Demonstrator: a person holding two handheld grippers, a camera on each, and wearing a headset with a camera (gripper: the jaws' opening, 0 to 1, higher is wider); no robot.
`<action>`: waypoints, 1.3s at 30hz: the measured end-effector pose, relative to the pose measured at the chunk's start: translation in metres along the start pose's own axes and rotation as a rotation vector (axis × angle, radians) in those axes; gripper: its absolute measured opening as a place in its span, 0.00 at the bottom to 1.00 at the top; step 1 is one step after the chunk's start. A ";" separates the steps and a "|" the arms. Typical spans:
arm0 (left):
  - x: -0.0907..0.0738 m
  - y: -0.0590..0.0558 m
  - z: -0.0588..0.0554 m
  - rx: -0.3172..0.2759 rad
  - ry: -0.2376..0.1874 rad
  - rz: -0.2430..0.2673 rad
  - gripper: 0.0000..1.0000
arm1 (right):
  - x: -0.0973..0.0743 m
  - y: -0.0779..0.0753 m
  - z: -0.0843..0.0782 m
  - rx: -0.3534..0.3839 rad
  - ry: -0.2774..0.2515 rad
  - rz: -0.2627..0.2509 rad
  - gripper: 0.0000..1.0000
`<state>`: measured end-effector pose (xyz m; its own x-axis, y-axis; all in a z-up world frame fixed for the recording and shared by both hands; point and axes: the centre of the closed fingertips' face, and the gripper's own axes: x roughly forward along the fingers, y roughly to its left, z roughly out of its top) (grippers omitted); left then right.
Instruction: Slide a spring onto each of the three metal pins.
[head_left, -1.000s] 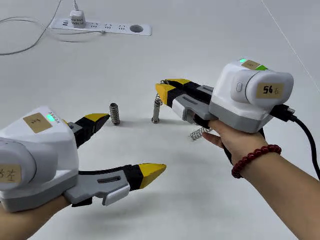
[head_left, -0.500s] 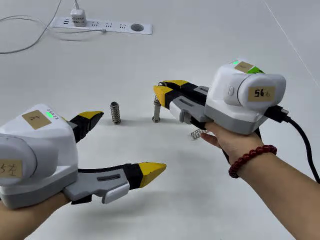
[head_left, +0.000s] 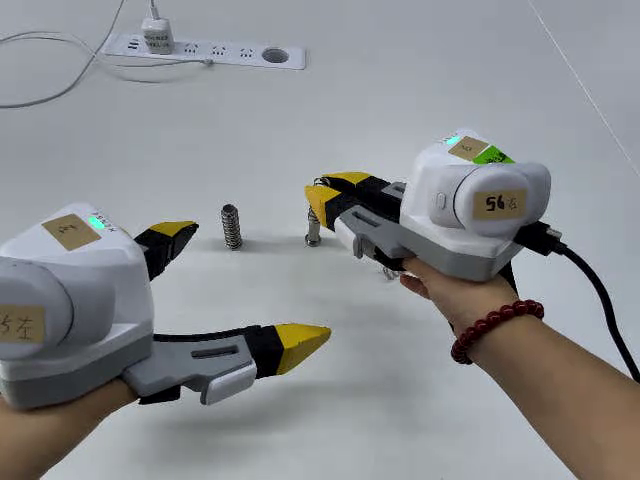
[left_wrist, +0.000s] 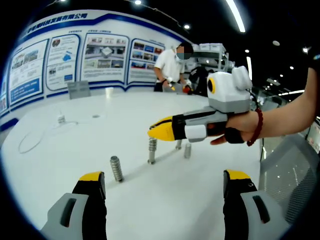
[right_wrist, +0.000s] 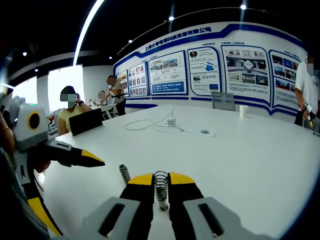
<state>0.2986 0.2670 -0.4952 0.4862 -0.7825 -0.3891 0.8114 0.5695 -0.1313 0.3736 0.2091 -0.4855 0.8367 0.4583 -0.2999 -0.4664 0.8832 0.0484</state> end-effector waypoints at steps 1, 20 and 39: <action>0.000 0.000 0.000 0.001 0.002 0.001 1.00 | 0.000 0.001 -0.001 -0.005 0.004 0.000 0.11; -0.002 0.000 -0.002 0.008 0.016 -0.005 0.99 | 0.003 0.005 -0.024 -0.007 0.056 -0.004 0.11; -0.003 0.000 -0.002 0.014 0.023 -0.005 0.98 | 0.004 0.008 -0.035 -0.037 0.079 -0.002 0.11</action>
<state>0.2963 0.2700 -0.4962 0.4745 -0.7795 -0.4090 0.8185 0.5616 -0.1208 0.3628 0.2146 -0.5191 0.8133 0.4457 -0.3739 -0.4760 0.8793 0.0128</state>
